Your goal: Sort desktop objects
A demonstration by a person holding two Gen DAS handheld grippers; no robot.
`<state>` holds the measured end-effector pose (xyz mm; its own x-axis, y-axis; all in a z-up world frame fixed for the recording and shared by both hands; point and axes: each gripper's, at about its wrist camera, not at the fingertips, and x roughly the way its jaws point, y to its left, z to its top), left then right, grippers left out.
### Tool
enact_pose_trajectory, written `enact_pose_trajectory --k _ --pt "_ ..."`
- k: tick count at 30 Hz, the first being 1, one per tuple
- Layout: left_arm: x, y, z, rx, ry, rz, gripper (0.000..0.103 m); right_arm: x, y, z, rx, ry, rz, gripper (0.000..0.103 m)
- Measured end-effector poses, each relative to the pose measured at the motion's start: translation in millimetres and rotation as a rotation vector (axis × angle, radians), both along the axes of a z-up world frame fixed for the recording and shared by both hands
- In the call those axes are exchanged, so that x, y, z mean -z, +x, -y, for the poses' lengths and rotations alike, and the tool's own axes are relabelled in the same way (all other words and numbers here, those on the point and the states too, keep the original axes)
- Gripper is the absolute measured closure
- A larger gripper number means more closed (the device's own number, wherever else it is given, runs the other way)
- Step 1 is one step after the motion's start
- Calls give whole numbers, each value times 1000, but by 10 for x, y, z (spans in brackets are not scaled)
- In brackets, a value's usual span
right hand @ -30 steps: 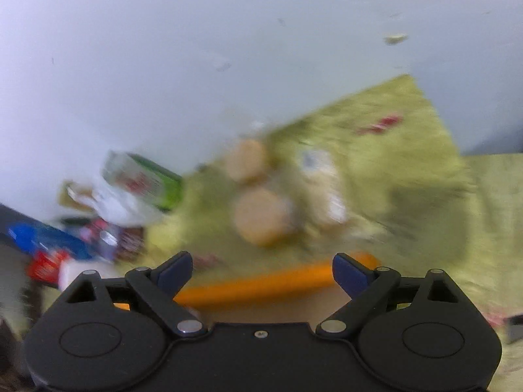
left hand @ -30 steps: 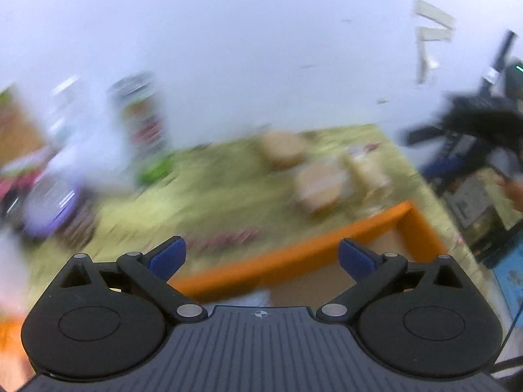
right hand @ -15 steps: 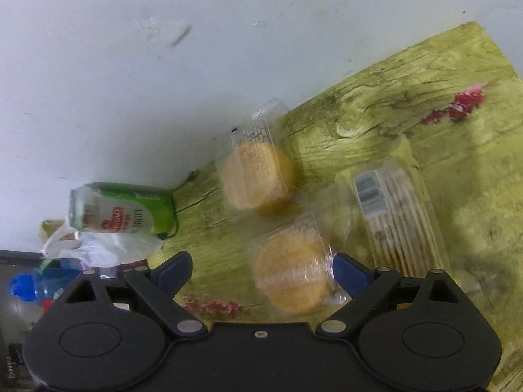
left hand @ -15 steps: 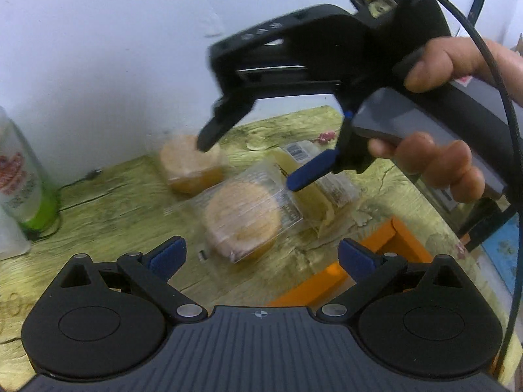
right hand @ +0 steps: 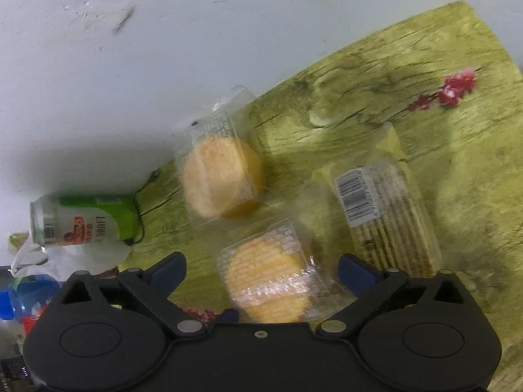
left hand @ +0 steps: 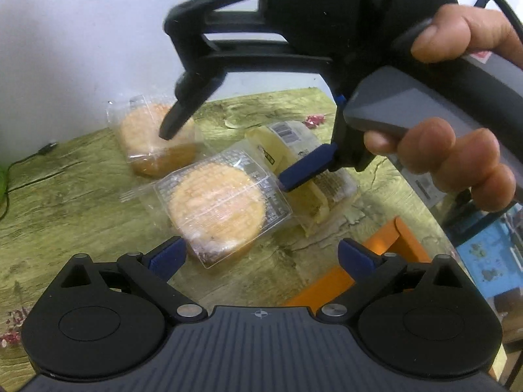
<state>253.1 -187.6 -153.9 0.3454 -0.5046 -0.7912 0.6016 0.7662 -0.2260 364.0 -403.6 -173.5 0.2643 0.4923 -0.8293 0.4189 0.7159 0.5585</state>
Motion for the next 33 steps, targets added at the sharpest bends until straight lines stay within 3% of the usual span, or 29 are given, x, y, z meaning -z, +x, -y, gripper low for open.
enact_pose_trajectory --k 14,18,20,24,30,33 --pt "14 38 -25 -5 -43 -36 3 -188 -139 81 0 153 73 0" --pt "-36 19 10 10 -52 -18 3 -219 -159 -5 -13 321 87 0" --pt "-32 19 5 4 -49 -19 3 -287 -146 -42 -20 268 109 0" --pt "-20 43 -15 -7 -46 -26 3 -384 -48 -26 -30 61 152 0" --pt "54 91 22 -16 -13 -54 2 -79 132 -102 -35 -57 21 0" --pt "63 104 17 -13 -18 -56 2 -6 161 -148 -35 -87 0 0"
